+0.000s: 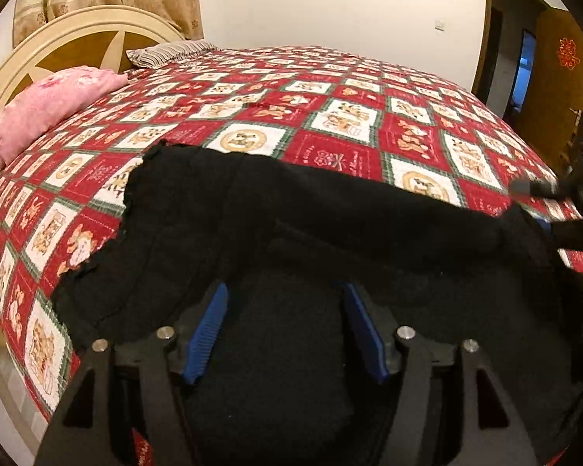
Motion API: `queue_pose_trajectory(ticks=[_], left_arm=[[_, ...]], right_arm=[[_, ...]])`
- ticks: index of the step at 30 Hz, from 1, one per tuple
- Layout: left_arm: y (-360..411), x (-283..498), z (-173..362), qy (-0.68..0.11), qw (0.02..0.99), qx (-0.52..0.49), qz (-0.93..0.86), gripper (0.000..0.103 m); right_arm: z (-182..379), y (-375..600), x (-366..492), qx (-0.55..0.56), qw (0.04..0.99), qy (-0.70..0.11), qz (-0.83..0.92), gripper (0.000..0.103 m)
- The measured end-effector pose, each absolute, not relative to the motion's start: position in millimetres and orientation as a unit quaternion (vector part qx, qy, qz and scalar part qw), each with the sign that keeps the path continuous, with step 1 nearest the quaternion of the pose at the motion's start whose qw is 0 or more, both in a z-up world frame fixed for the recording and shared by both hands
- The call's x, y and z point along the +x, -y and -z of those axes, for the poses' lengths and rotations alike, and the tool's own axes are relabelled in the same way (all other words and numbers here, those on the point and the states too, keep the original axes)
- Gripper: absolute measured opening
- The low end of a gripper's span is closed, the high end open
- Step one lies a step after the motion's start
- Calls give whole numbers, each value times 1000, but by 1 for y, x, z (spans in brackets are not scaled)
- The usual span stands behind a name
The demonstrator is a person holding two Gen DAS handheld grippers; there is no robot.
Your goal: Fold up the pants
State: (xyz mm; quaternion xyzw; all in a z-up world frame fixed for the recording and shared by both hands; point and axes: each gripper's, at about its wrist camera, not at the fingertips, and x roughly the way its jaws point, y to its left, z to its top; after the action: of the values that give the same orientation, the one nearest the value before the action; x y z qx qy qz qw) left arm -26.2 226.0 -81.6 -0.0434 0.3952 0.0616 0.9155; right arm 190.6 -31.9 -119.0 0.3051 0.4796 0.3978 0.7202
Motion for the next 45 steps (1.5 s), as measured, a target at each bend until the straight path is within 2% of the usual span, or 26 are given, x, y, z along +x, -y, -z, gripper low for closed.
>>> queue_pose_trajectory(ticks=[3,4,5,7,8,12,13,14,16,18,22,27,30,31,33,34,35,41,45], left_arm=[[-230,-29,83,-391,918,-43,-52,69],[-232,-29,83,-390,918,-44,-50,69],[-234,-29,83,-389,919,-44,-49,69],[-234,-29,83,-388,919,-44,-47,69],[-233,-29,83,-388,919,-42,-47,69],[-232,-28,82,-392,918,-42,-48,71],[-233,-27,81,-393,917,-46,-45,73],[-234,-27,81,-394,917,-48,-42,75],[-233,-26,81,-397,916,-47,-36,77],[-232,-25,81,-399,916,-42,-32,79],[-228,-24,82,-397,916,-36,-35,83],[-224,-20,82,-403,913,-36,-45,87],[-225,-17,82,-411,910,-40,-45,89],[-225,-17,82,-412,909,-41,-46,90],[-223,-16,82,-415,908,-36,-46,90],[-223,-16,82,-414,908,-35,-46,90],[-223,-17,82,-414,909,-36,-45,90],[-224,-18,82,-416,908,-35,-36,91],[-224,-18,81,-417,908,-33,-29,91]], right_arm=[[136,52,200,340,718,-486,-365,29],[141,64,200,331,741,-481,-332,14],[142,74,202,339,750,-473,-314,6],[146,95,205,375,742,-467,-300,6],[139,102,203,367,749,-469,-291,10],[86,147,168,306,808,-435,-253,12],[76,166,159,299,821,-428,-232,20],[66,192,147,296,834,-420,-201,42],[55,258,118,305,857,-397,-122,70],[48,311,93,291,873,-390,-46,71],[50,374,64,254,854,-451,49,71],[64,377,84,252,829,-495,66,71],[93,354,105,234,800,-542,101,71],[101,353,105,227,790,-558,118,64],[96,352,99,216,800,-548,115,38],[93,354,94,220,799,-549,109,15],[88,359,86,234,799,-545,100,5],[43,408,-30,337,837,-424,78,4],[58,410,-122,389,838,-371,91,4]])
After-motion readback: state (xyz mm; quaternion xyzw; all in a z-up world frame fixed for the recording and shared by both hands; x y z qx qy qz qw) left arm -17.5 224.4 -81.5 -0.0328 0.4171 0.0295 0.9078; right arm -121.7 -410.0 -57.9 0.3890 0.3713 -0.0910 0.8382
